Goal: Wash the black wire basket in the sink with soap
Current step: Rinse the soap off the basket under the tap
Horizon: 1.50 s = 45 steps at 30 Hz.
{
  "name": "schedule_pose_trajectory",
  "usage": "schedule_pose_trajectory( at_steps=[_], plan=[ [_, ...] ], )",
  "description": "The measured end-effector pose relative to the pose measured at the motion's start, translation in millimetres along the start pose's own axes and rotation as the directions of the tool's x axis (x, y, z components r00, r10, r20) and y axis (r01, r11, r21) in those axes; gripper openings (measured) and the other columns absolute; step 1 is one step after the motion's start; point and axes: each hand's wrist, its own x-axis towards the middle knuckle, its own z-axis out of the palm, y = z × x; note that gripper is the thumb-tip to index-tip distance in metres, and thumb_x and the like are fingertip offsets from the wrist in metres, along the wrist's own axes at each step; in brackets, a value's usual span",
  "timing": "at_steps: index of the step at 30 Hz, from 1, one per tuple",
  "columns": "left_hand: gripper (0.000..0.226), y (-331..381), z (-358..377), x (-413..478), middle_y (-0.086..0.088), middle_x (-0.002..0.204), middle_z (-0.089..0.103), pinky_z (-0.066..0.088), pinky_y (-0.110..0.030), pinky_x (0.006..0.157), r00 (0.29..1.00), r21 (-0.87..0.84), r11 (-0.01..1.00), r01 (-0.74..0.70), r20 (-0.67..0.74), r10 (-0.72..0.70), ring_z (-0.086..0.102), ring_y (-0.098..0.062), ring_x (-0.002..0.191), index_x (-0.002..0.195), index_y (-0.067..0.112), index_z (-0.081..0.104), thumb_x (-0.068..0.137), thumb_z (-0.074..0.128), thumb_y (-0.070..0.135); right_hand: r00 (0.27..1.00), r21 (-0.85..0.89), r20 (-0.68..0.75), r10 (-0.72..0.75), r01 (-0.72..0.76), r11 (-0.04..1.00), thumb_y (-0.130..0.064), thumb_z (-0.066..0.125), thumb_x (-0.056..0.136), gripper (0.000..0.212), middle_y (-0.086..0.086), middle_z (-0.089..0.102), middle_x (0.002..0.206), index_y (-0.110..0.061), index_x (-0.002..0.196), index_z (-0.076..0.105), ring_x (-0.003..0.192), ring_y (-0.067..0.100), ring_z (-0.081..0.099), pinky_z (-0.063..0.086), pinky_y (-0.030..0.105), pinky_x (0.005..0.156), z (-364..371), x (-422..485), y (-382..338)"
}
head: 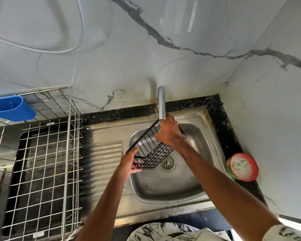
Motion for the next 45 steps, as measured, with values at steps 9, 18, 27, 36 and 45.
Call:
schedule_pose_trajectory(
  at_steps=[9,18,27,36,45],
  plan=[
    [0.036,-19.8,1.6,2.4,-0.026,0.106,0.075,0.064,-0.052,0.081,0.998,-0.013,0.999,0.037,0.059,-0.036,0.074,-0.041,0.101,0.12,0.001,0.067,0.092,0.076,0.021,0.978,-0.198,0.176,-0.109,0.144,0.97,-0.02,0.075,0.086,0.105,0.026,0.053,0.133,-0.005,0.159,0.002,0.123,0.037,0.054,0.049,0.045,0.106,-1.0,5.7,-14.9],
    [0.031,-28.8,-9.5,0.7,-0.031,0.114,0.067,0.065,-0.046,0.067,0.997,-0.1,0.992,0.073,0.04,-0.069,0.072,-0.052,0.1,0.116,-0.003,0.062,0.096,0.071,0.02,0.886,-0.196,0.344,-0.31,0.39,0.899,-0.047,0.049,0.101,0.093,0.024,-0.017,0.164,0.0,0.157,-0.008,0.153,0.037,-0.013,0.017,0.055,0.124,10.4,14.0,-21.5],
    [0.033,-35.7,-4.4,-4.6,-0.032,0.124,0.065,0.064,-0.053,0.081,0.991,-0.122,0.986,0.11,0.092,-0.1,0.074,-0.052,0.09,0.116,-0.002,0.062,0.094,0.074,0.02,0.904,0.044,0.383,-0.191,0.189,0.981,-0.078,0.02,0.095,0.086,0.011,0.007,0.169,-0.029,0.16,-0.005,0.146,0.034,0.036,0.034,0.061,0.115,-5.1,25.2,-3.6],
    [0.023,-24.0,-1.5,-12.7,-0.019,0.099,0.055,0.064,-0.056,0.079,0.996,-0.125,0.988,0.087,0.017,-0.086,0.067,-0.037,0.09,0.102,-0.004,0.062,0.09,0.074,0.011,0.968,0.401,0.19,-0.165,0.077,0.913,-0.067,0.026,0.102,0.068,-0.009,0.002,0.169,-0.042,0.159,0.001,0.155,0.023,0.001,0.01,0.058,0.123,13.1,-33.5,58.8],
    [0.084,-18.8,-8.4,-2.7,-0.012,0.118,0.07,0.063,-0.054,0.072,0.977,0.104,0.976,-0.19,-0.076,0.198,0.07,-0.024,0.107,0.12,0.008,0.049,0.055,0.09,0.041,0.878,0.629,0.38,0.291,-0.476,0.615,-0.074,0.042,0.093,0.082,0.01,0.043,0.154,-0.012,0.146,0.049,0.142,0.03,0.04,0.035,0.042,0.114,-21.8,-13.9,61.5]
  ],
)
